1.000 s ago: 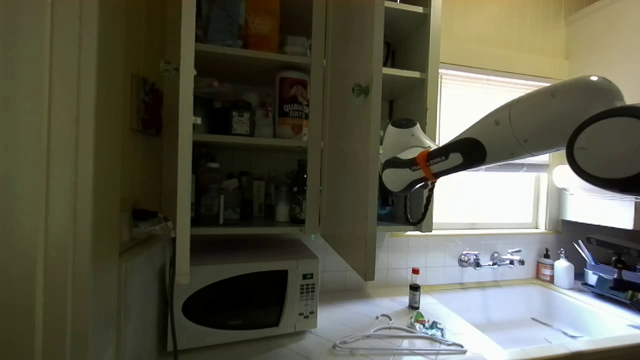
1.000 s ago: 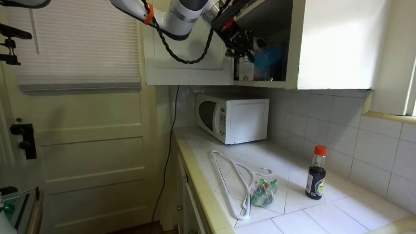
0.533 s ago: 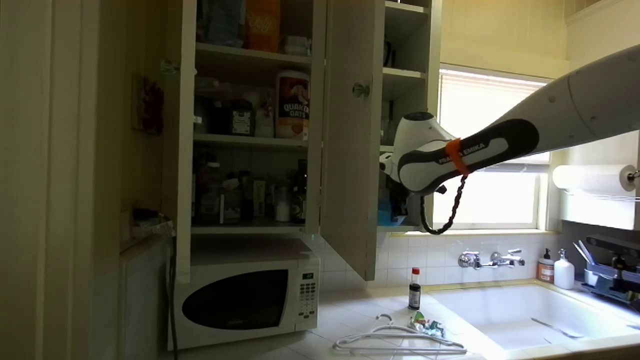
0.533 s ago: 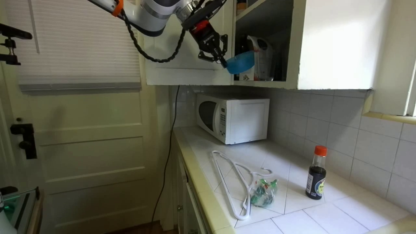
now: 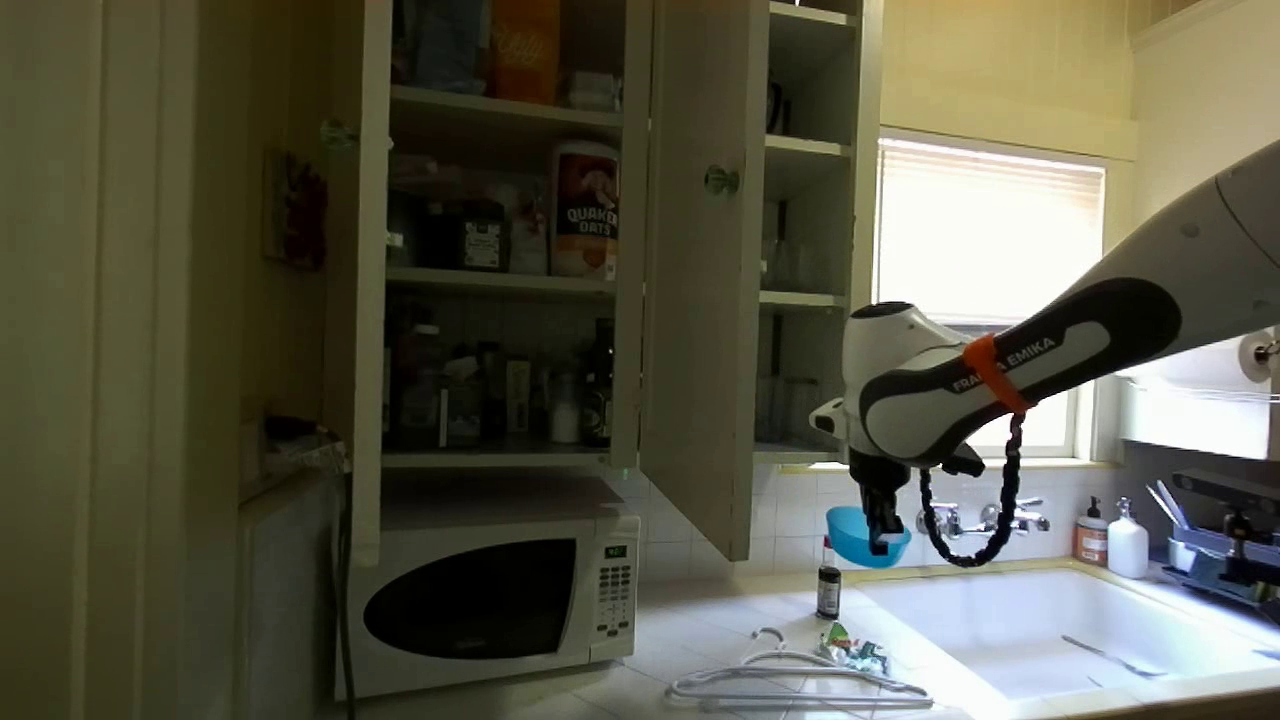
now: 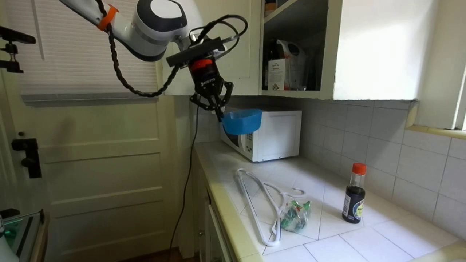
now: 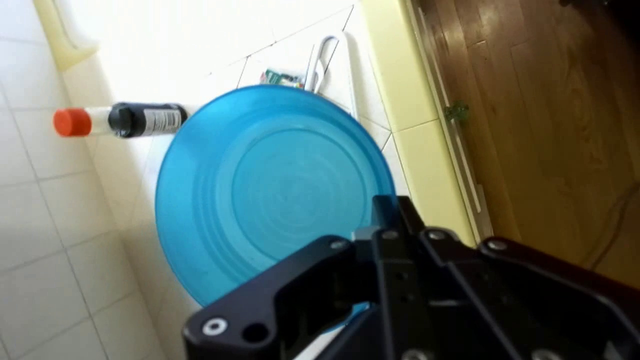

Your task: Open the right side of the cabinet

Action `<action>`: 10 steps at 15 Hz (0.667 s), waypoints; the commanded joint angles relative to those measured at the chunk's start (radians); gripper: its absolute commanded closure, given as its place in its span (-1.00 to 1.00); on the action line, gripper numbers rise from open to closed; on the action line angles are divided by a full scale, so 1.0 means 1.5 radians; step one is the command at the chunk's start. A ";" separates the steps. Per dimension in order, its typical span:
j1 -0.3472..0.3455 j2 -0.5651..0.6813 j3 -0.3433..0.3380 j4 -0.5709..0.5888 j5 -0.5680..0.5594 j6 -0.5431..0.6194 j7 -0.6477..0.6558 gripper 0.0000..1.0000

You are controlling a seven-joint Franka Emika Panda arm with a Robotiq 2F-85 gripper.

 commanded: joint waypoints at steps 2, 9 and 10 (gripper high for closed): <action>-0.041 0.089 0.001 0.010 -0.103 0.122 0.202 0.98; -0.030 0.265 -0.002 0.134 -0.245 0.134 0.404 0.98; -0.031 0.285 -0.002 0.140 -0.226 0.135 0.400 0.98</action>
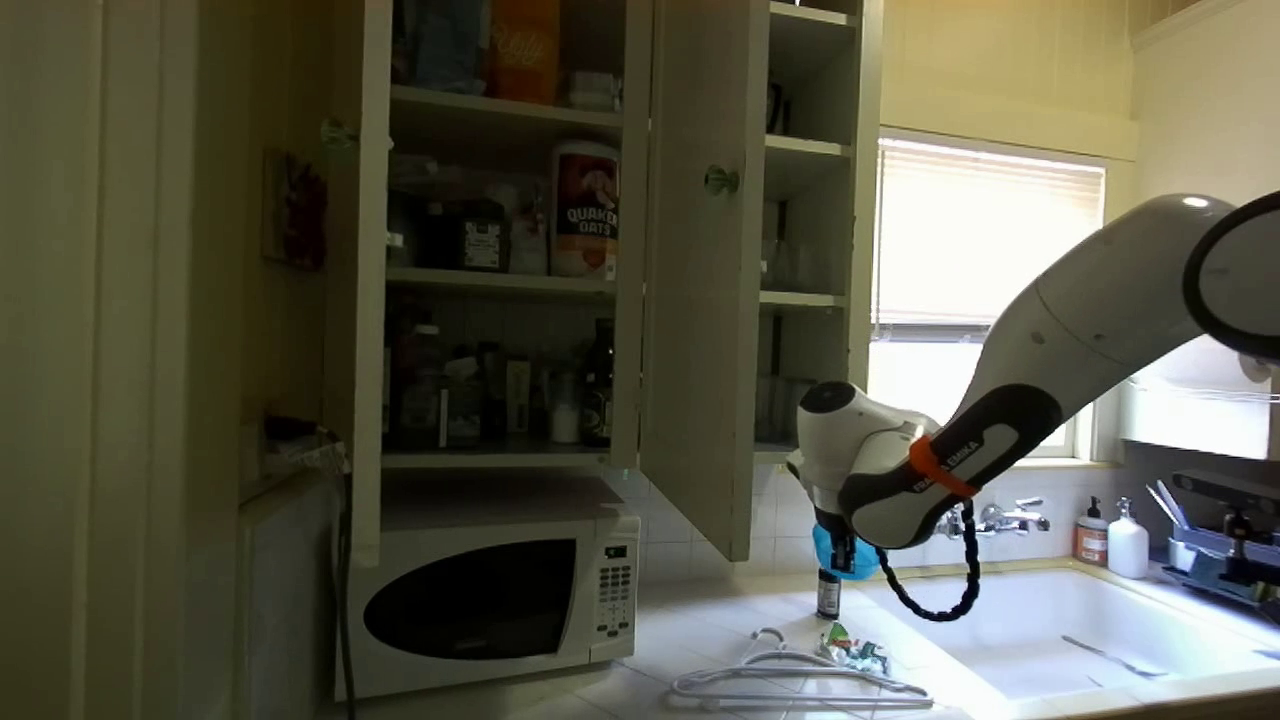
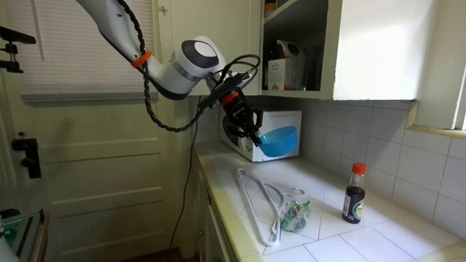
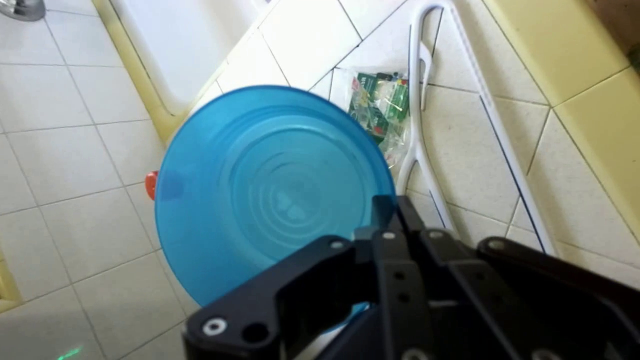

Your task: Open the right side of the cabinet

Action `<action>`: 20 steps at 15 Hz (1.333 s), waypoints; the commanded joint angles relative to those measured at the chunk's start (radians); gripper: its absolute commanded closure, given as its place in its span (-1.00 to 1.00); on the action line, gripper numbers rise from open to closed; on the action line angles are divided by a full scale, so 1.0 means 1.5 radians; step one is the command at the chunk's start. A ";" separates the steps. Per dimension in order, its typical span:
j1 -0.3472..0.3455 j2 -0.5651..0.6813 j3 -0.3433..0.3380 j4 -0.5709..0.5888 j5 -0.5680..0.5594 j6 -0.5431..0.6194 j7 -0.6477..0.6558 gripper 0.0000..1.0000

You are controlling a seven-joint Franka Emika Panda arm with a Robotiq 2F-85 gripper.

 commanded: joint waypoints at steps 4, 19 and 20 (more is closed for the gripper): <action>-0.016 0.106 0.007 0.035 0.164 0.011 -0.056 0.98; 0.021 0.147 0.017 0.111 0.261 -0.076 -0.136 0.98; 0.022 0.160 0.021 0.125 0.266 -0.091 -0.144 0.98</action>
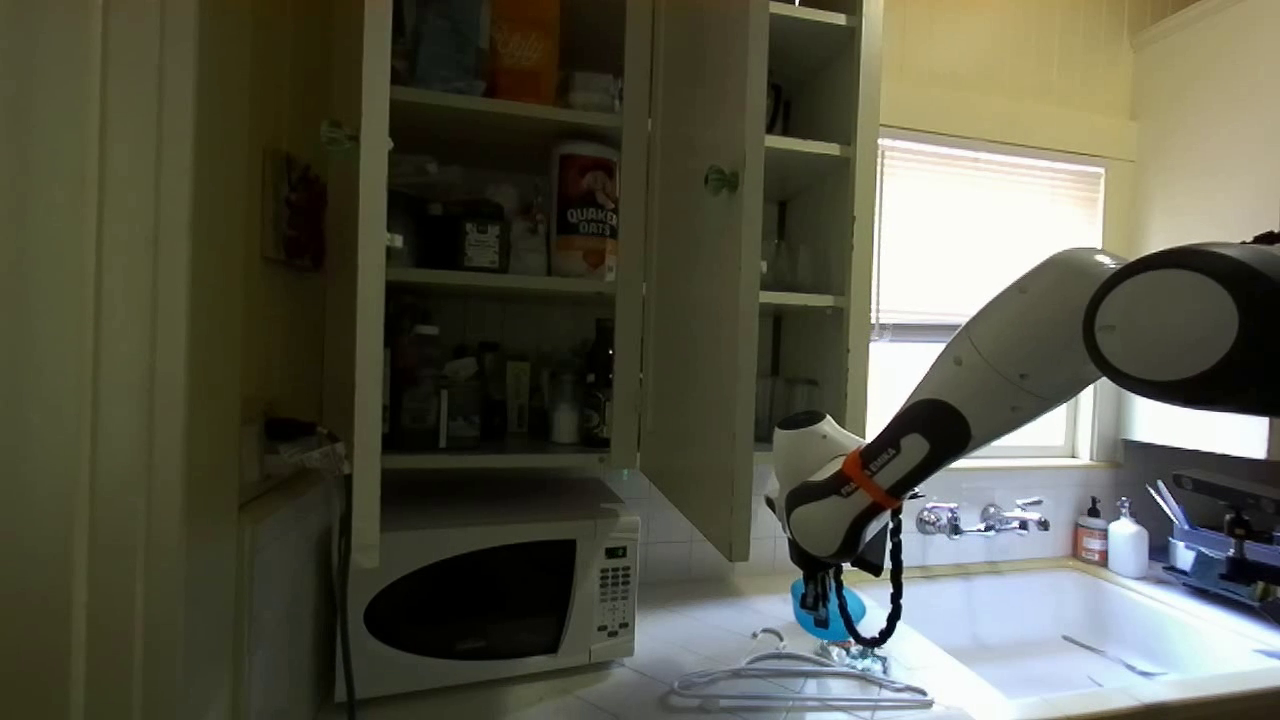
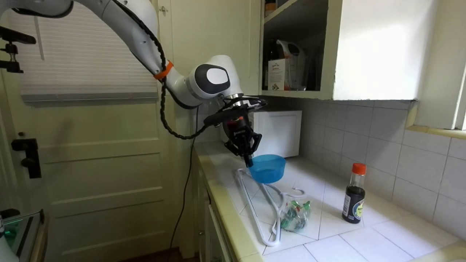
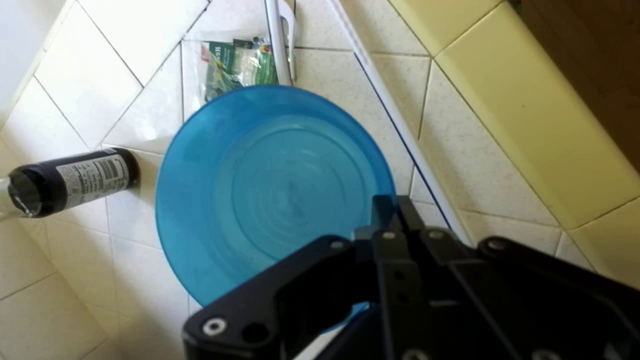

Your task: Open the right side of the cabinet

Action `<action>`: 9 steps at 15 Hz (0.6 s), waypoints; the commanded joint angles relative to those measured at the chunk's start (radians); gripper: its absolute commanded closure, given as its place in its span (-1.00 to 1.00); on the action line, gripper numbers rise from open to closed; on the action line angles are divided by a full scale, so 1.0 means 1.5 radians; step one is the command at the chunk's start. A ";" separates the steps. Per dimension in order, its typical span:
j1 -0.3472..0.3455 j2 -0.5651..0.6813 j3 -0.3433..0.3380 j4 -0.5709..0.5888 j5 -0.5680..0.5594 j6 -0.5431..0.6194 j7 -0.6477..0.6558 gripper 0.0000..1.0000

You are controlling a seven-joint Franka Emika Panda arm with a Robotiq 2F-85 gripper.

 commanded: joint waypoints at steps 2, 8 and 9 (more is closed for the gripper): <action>0.006 0.074 0.014 0.081 0.027 -0.082 -0.038 0.98; 0.003 0.175 0.020 0.164 0.032 -0.086 -0.034 0.98; 0.001 0.191 0.024 0.179 0.039 -0.088 -0.042 0.98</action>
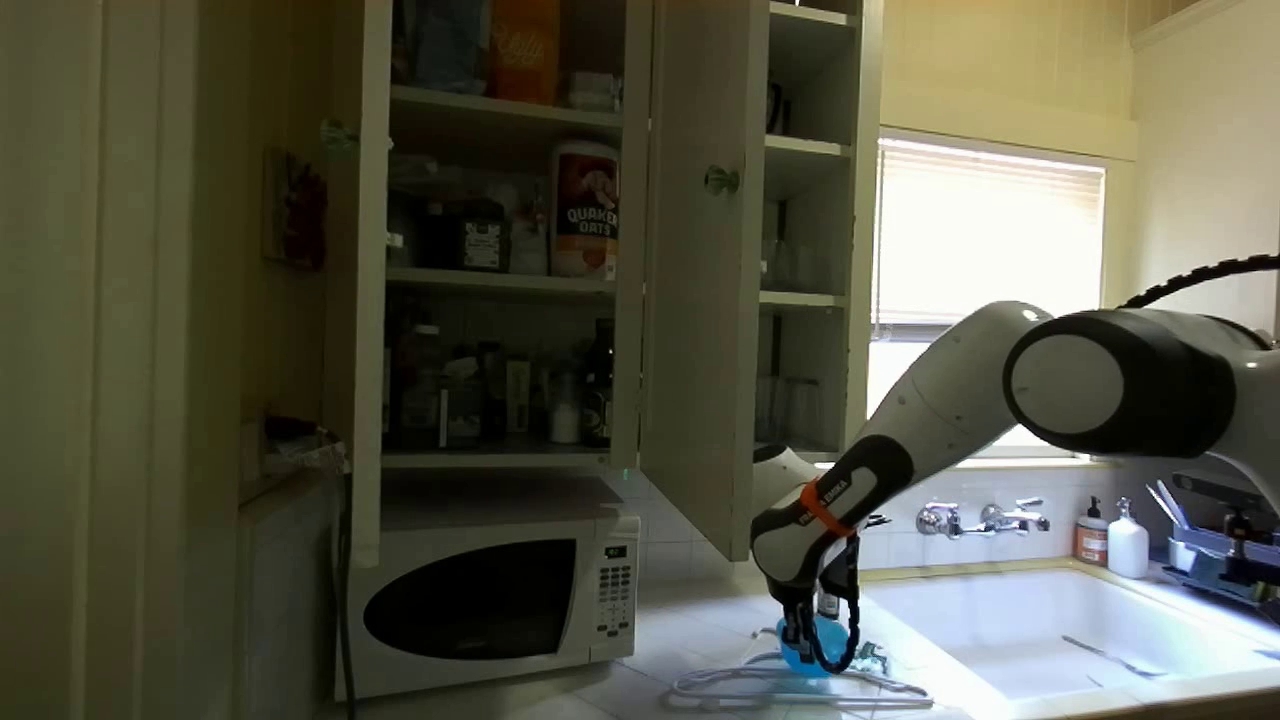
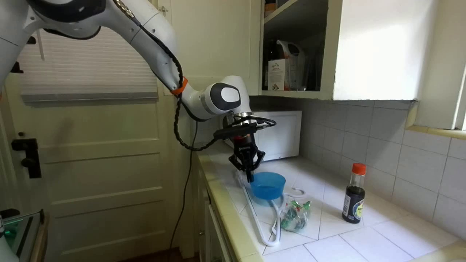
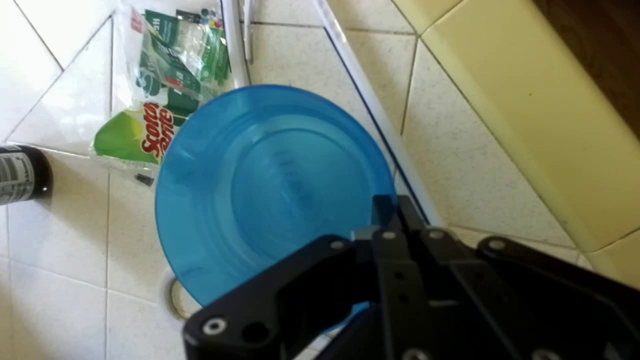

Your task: Open the right side of the cabinet

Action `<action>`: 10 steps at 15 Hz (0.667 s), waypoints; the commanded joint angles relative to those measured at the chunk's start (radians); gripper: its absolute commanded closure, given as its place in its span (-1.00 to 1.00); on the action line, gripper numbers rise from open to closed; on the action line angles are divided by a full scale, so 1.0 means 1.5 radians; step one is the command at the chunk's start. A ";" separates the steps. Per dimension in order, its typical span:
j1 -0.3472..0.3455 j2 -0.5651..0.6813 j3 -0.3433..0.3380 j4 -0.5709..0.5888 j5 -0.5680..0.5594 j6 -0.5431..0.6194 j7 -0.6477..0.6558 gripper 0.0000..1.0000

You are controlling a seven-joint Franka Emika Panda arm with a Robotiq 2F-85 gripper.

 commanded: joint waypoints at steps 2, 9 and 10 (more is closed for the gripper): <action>-0.003 0.079 0.014 0.086 0.026 -0.025 -0.026 0.98; 0.018 0.075 0.016 0.101 0.024 -0.110 -0.002 -0.30; 0.031 0.063 0.005 0.092 0.009 -0.124 0.030 -0.44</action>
